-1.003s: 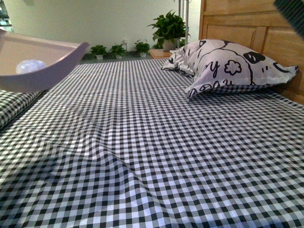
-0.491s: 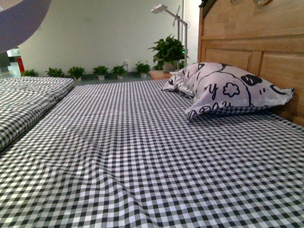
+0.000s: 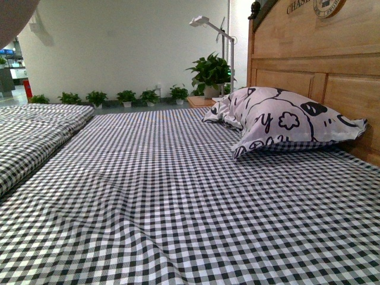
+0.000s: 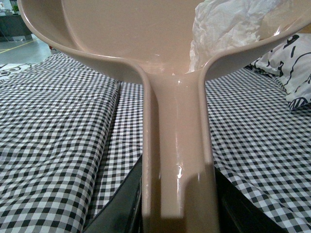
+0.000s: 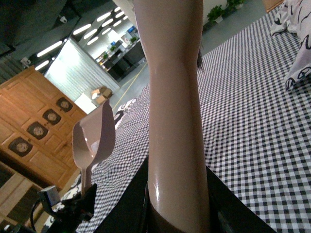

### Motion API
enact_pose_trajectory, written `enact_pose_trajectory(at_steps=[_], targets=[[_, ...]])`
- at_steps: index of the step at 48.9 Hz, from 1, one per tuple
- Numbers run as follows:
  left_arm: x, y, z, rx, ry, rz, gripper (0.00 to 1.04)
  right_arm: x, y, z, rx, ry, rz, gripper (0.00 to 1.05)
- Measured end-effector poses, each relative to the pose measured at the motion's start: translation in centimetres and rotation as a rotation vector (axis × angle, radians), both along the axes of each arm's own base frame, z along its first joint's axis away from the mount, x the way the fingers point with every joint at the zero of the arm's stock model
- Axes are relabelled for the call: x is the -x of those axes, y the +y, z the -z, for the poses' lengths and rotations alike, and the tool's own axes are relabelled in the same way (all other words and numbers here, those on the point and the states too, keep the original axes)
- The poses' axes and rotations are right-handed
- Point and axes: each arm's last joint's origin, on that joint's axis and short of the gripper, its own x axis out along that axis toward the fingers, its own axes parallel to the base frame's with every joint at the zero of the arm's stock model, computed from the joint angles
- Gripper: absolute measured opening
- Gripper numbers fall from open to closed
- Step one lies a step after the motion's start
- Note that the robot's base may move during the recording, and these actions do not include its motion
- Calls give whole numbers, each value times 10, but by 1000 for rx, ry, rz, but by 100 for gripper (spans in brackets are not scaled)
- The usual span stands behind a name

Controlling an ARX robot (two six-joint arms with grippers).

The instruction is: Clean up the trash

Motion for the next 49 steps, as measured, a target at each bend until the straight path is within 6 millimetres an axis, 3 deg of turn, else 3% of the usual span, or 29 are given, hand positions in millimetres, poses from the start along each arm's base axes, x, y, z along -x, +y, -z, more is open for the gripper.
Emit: enact_pose_trajectory(at_steps=[15,49], targets=[[23,-4,3,37,-13,13,26,6,4,12,7,38,35,20],[25,-5,5,46,-10,14,26,4,4,15,53,34,52,20]])
